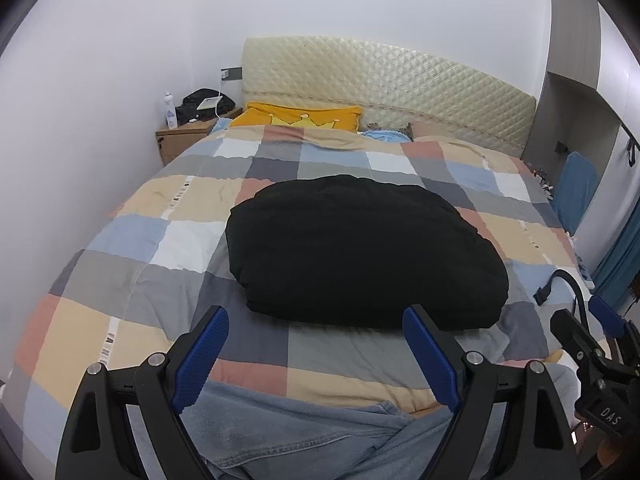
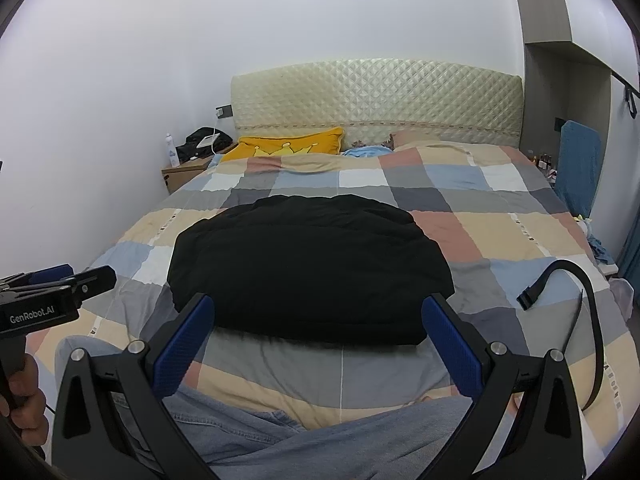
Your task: Fold large clothes
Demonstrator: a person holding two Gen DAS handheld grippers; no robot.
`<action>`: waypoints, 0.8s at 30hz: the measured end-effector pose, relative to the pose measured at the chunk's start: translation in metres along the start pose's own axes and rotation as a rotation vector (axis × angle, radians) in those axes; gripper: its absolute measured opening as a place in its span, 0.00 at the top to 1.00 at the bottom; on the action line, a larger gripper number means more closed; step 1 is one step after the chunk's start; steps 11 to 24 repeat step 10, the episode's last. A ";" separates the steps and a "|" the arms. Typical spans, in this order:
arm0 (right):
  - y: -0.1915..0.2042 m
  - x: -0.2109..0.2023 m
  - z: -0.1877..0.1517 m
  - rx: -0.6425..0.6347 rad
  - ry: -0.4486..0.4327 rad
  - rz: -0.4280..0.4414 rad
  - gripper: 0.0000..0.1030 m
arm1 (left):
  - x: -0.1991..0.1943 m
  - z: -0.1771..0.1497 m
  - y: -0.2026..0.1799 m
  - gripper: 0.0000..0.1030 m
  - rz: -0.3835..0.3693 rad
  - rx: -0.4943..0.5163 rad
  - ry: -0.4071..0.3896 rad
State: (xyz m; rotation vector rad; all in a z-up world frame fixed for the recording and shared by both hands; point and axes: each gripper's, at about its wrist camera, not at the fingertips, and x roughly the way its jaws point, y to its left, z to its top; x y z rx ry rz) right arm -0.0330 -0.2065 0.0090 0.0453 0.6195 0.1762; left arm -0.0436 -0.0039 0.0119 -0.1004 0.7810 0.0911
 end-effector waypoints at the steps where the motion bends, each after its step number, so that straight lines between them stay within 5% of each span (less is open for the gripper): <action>1: -0.001 0.000 0.000 0.002 -0.001 -0.001 0.00 | 0.000 0.000 0.000 0.14 -0.003 -0.002 0.002; 24: -0.002 -0.004 0.001 0.003 -0.004 -0.014 0.00 | -0.005 -0.003 -0.007 0.14 0.026 0.021 -0.017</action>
